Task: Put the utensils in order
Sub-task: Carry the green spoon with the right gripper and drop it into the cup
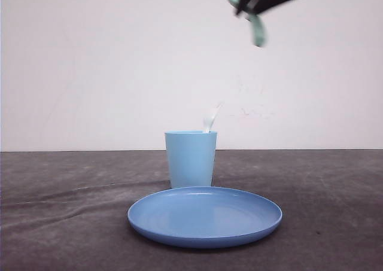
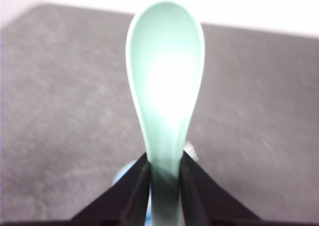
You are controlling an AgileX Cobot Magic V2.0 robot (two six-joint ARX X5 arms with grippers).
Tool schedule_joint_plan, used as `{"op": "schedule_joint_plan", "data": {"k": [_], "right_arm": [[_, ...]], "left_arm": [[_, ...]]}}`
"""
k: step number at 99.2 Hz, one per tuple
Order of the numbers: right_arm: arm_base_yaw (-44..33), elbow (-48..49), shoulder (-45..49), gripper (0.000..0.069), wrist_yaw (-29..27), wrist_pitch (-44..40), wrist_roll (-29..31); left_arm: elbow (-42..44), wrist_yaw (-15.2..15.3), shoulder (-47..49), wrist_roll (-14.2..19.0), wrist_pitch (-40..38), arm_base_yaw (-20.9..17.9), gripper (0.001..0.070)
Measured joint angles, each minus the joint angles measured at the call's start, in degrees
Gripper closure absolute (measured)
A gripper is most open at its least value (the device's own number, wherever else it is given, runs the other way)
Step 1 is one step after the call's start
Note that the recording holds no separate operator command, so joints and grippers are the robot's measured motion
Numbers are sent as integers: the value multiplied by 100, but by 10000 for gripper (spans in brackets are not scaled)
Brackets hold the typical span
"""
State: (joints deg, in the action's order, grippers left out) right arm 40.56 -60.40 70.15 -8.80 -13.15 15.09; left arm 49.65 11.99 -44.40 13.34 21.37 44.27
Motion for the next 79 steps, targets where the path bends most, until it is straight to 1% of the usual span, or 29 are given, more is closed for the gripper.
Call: {"op": "schedule_joint_plan", "data": {"k": [10,30,53,79], "right_arm": [[164,0,378,603,0,629,-170],[297,0,1263,604,-2,1478,-426],[299,4,2162,604,-4,1681,-474],[295,4,2511,604,-17,1746,-479]], "left_arm": [[0,0,0,28,35,17,480],[0,0,2,87,35,17,480],[0,0,2,107,122,17,480],[0,0,2,109,363,17,480]]}}
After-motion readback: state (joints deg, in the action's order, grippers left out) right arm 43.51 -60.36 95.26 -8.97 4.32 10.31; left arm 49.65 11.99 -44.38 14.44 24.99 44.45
